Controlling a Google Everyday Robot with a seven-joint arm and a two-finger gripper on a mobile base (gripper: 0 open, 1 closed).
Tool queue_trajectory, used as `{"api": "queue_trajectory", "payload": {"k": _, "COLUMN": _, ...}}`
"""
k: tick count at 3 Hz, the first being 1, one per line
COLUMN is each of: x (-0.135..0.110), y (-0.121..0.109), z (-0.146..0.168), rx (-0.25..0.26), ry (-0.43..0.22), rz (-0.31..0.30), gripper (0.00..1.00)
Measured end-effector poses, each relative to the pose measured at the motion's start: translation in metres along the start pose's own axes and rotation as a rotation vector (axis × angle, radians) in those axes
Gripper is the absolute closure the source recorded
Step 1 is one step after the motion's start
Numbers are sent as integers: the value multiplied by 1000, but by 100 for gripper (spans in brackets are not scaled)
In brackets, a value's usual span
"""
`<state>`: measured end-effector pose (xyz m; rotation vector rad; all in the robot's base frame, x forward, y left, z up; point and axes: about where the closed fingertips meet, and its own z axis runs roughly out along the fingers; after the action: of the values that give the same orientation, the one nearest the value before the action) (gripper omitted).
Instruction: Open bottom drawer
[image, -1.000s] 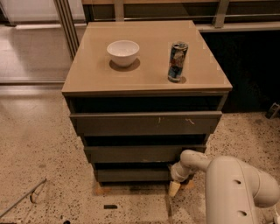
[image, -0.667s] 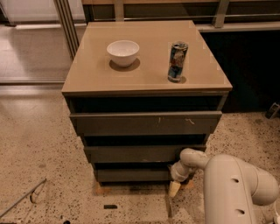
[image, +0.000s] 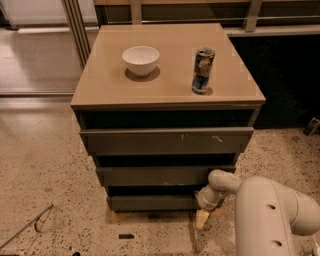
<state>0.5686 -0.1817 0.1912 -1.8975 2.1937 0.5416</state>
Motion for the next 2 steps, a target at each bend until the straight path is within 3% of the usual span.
{"api": "queue_trajectory", "payload": {"k": 2, "x": 7, "y": 33, "z": -10, "rx": -59, "ry": -24, "rz": 42, "gripper": 0}}
